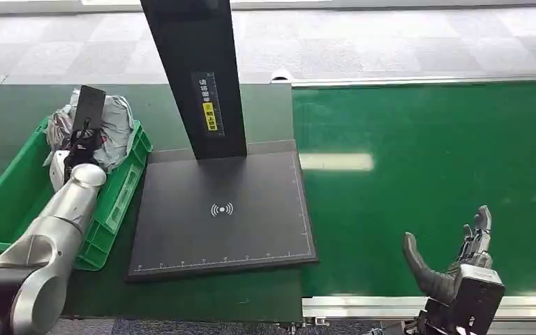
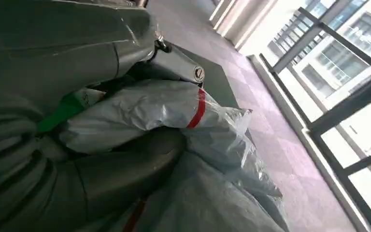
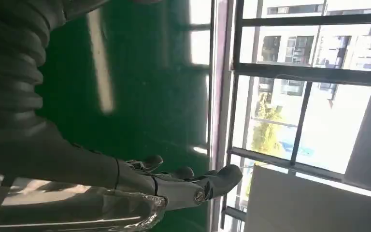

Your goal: Moved the parcel from conveyor to table for the left to box.

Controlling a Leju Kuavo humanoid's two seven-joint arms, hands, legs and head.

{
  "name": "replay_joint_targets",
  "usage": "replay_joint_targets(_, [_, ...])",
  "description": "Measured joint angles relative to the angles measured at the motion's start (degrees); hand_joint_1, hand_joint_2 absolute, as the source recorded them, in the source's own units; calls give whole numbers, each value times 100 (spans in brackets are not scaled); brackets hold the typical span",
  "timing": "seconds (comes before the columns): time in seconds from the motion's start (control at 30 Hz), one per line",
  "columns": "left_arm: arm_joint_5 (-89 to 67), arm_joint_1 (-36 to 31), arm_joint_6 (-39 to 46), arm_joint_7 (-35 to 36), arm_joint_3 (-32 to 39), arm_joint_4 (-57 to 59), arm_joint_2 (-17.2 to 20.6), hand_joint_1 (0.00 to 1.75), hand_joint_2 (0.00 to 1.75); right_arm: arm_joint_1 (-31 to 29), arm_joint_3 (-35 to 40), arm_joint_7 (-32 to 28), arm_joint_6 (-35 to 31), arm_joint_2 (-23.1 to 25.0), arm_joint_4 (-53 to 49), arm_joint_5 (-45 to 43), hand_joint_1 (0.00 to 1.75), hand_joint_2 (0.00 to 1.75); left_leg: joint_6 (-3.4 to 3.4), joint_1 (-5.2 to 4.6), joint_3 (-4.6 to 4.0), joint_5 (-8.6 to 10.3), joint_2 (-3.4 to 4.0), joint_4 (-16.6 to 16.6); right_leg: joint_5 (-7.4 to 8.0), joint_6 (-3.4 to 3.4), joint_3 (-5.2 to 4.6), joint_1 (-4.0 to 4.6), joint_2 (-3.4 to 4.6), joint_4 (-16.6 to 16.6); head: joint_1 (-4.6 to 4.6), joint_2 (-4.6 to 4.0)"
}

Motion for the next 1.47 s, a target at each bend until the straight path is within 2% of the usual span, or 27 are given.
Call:
replay_joint_targets(0.1, [-171, 7, 197, -123, 259, 13, 66, 175, 175, 2, 53, 20, -70, -22, 11, -22, 0, 175, -1, 1, -2, 1, -6, 0, 0, 0, 0, 1, -1, 1, 0, 0])
replay_joint_targets(0.2, [-858, -6, 230, -380, 963, -61, 81, 175, 175, 10, 68, 26, -131, -37, 11, -46, 0, 175, 0, 0, -2, 1, -1, 0, 0, 0, 0, 0, 0, 1, 2, 0])
replay_joint_targets(0.23, [-950, -31, 230, -428, 1199, -66, 92, 145, 175, 15, 72, 26, -131, -42, 11, -46, 0, 175, 0, 0, -2, 1, 2, 0, 0, 0, -1, 0, 1, 1, -2, 0])
replay_joint_targets(0.27, [-959, -59, 230, -485, 1444, -66, 105, 145, 175, 25, 79, 26, -134, -46, 11, -46, 0, 175, 0, 0, -2, 0, 3, 0, 0, 0, -2, 0, 1, 1, 0, 0])
replay_joint_targets(0.3, [-959, -72, 230, -536, 1627, -66, 109, 0, 175, 34, 81, 26, -134, -50, 11, -46, 0, 175, 0, 0, -2, 0, 0, 1, 0, 0, -2, 0, 0, 1, 0, 0])
replay_joint_targets(0.57, [-465, -77, 44, -1386, 2492, 4, 138, 0, 175, 73, 109, 50, -120, -57, 11, -46, 0, 175, 0, 0, -2, 1, -6, 0, 0, 0, -1, 0, -3, 1, -2, 0])
replay_joint_targets(0.6, [-406, -78, 9, -1456, 2547, 4, 138, 0, 0, 82, 114, 53, -109, -59, 11, -46, 0, 175, 0, 0, -2, 1, -4, 1, 0, 0, -1, 0, -2, 1, 2, 0])
replay_joint_targets(0.67, [-273, -86, -113, -1559, 2647, 4, 135, 0, 0, 91, 123, 52, -85, -61, 11, -46, 0, 175, 0, 0, 0, 1, -3, 1, 0, 0, -1, 0, -2, 1, 0, 0])
replay_joint_targets(0.7, [-218, -88, -159, -1591, 2698, 4, 131, 0, 175, 93, 127, 53, -81, -63, 11, -46, 0, 175, 0, 0, 0, 1, -4, 1, 0, 0, -1, 0, -3, 1, 0, 0])
replay_joint_targets(0.8, [-31, -89, -321, -1761, 2789, 4, 116, 0, 175, 90, 151, 52, -62, -70, 11, -44, 0, 175, 0, 0, -1, 1, -6, 1, 0, 0, -1, 0, -4, 1, 0, 0])
replay_joint_targets(0.83, [46, -89, -354, -1863, 2813, 2, 109, 0, 0, 90, 155, 53, -53, -70, 13, -44, 0, 175, 0, 0, -1, 1, -6, 1, 0, 0, -1, 0, -4, 1, 0, 0])
replay_joint_targets(0.9, [264, -88, -386, -2063, 2840, -9, 85, 0, 0, 90, 158, 70, -22, -70, 13, -22, 0, 175, 0, 0, -1, 1, -5, 1, 0, 0, -1, 0, -3, 1, 0, 0])
replay_joint_targets(0.93, [381, -86, -435, -2162, 2846, -22, 72, 0, 175, 90, 158, 74, -18, -70, 13, -13, 0, 175, 0, 0, -1, 1, -5, 1, 0, 0, -1, 0, -3, 1, 0, 0])
replay_joint_targets(1.07, [1363, -23, -813, -3061, 2894, -267, -114, 0, 175, 94, 158, 109, -11, -63, 13, 46, 0, 175, 0, -1, 0, 1, -12, 1, 0, 0, 2, -2, -9, 0, 0, 0])
replay_joint_targets(1.13, [2216, 229, -1235, -3408, 2784, -747, -326, 0, 175, 114, 158, 103, 26, -39, 15, 74, 0, 175, 1, -5, 1, 0, -11, 1, 0, 0, 4, -6, -8, 0, -2, 0])
replay_joint_targets(1.23, [3650, 1072, -1742, -3368, 2107, -2034, -678, 0, 175, 138, 160, 129, 120, 11, 37, 124, 0, 175, 0, -7, 0, -3, -9, 1, -2, 2, 4, -8, -8, -1, -2, 0])
replay_joint_targets(1.33, [4374, 1987, -1423, -3357, 1136, -3186, -927, 0, 175, 132, 186, 171, 151, 48, 79, 186, 0, 175, 1, -6, -7, -6, -19, 1, -8, 10, 2, -8, -11, -2, 2, 0])
replay_joint_targets(1.47, [4813, 2523, -1340, -3372, 314, -3983, -957, 0, 175, 132, 210, 234, 195, 70, 127, 208, 0, 175, 2, -6, -8, -6, -21, 0, -8, 10, 3, -8, -14, -3, 0, 0])
